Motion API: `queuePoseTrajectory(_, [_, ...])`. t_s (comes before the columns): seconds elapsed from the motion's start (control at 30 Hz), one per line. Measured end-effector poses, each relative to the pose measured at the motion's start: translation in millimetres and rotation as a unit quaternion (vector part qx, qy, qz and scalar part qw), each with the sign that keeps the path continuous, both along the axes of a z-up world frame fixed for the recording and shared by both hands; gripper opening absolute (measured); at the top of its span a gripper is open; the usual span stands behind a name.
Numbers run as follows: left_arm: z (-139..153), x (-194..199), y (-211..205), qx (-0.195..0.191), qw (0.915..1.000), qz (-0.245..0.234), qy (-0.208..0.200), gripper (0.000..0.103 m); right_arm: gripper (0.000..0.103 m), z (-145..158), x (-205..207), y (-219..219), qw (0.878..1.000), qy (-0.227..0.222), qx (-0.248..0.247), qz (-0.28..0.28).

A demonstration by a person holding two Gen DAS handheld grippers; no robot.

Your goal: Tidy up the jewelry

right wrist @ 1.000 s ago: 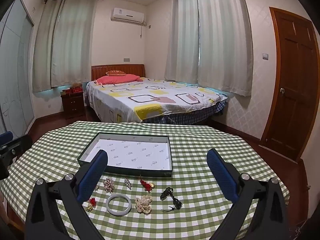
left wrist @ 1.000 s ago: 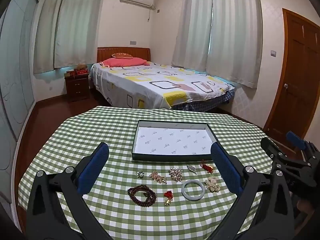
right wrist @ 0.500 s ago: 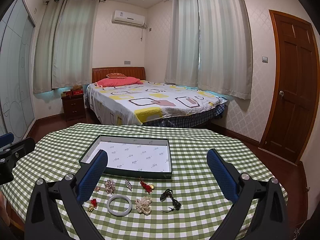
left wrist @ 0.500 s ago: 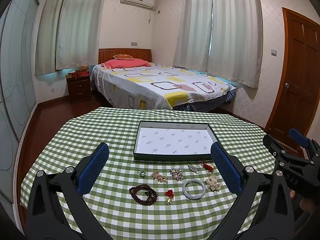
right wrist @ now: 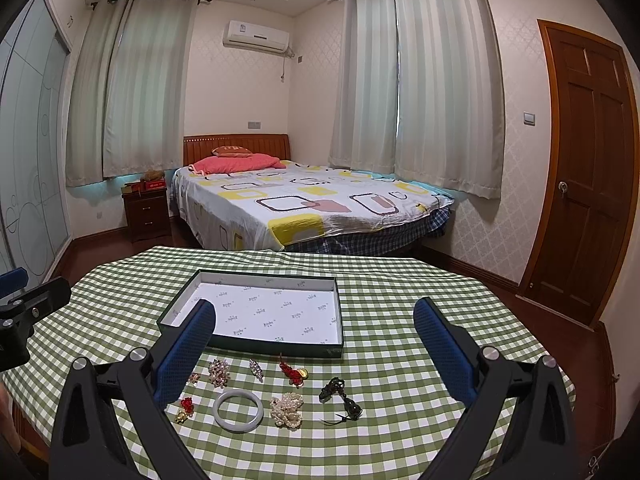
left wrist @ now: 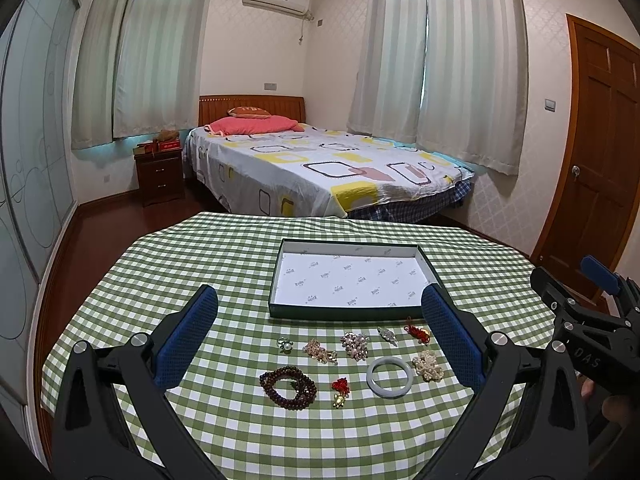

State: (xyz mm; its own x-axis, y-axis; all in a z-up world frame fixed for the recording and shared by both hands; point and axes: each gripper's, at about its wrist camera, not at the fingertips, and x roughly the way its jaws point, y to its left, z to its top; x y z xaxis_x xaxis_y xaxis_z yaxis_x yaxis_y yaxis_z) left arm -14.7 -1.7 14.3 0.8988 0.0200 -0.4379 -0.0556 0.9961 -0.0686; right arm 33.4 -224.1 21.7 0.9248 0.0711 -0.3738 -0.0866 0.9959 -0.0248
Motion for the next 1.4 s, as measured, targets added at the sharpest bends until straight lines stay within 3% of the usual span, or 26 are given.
queuePoseTrajectory(1.4, [-4.6,-3.6,-0.9,0.001,1.0000,0.005,-0.001,0.099,0.097,0.1,-1.7,1.4,1.000,-0.002,-0.001,0.000])
